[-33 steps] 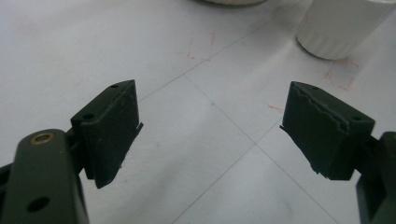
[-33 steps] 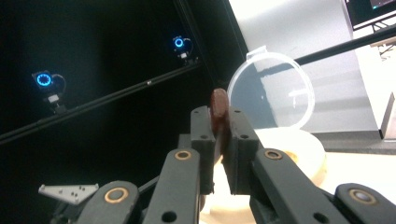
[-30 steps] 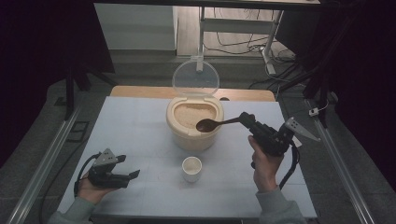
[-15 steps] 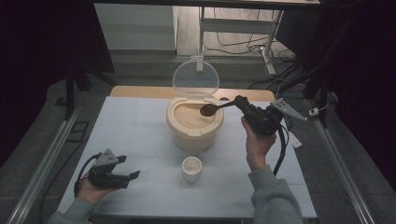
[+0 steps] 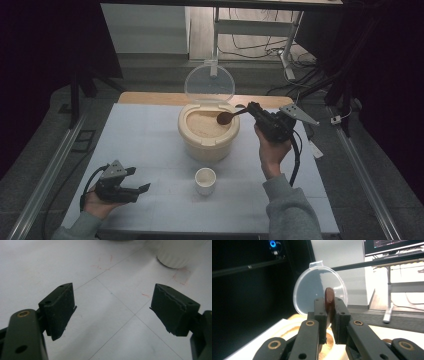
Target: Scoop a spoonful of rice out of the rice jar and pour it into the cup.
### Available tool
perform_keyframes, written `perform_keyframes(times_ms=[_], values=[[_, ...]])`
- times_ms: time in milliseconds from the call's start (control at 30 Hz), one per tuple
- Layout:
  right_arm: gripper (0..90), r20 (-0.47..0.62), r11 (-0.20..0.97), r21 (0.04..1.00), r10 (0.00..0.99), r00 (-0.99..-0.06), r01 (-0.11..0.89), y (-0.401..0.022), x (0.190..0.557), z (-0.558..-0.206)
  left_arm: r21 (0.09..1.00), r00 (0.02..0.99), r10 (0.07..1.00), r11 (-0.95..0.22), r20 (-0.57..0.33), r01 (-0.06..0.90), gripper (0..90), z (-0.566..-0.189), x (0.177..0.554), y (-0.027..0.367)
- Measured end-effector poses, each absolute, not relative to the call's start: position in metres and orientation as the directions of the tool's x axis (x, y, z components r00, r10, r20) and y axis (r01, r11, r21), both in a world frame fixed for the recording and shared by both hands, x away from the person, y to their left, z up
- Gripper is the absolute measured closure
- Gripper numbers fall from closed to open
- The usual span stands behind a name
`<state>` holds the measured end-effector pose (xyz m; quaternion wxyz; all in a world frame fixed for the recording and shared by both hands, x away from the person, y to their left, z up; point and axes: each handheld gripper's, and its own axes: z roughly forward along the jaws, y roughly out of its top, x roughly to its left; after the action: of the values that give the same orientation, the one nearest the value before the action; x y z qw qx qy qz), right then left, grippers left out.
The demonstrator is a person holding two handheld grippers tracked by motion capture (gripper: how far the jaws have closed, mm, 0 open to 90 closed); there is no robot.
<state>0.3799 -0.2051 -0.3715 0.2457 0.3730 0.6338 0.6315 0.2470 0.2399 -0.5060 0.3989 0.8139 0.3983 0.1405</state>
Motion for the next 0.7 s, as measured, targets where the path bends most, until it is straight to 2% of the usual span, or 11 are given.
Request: perform_keyframes(times_ms=[233,333,700], values=[[83.8,0.077,0.018,0.988,0.804,-0.59,0.153,-0.194,0.382,-0.374,0.756,0.646,0.758,-0.373,-0.087,0.539,19.7,-0.508,0.248,0.238],[83.8,0.078,0.027,0.986,0.801,-0.594,0.166,-0.188,0.383,-0.377,0.759,0.646,0.759,-0.371,-0.085,0.535,20.3,-0.508,0.247,0.239],[83.8,0.251,-0.091,0.953,0.769,-0.587,0.288,-0.187,0.394,-0.395,0.759,0.649,0.756,-0.372,-0.086,0.534,20.4,-0.508,0.248,0.238]])
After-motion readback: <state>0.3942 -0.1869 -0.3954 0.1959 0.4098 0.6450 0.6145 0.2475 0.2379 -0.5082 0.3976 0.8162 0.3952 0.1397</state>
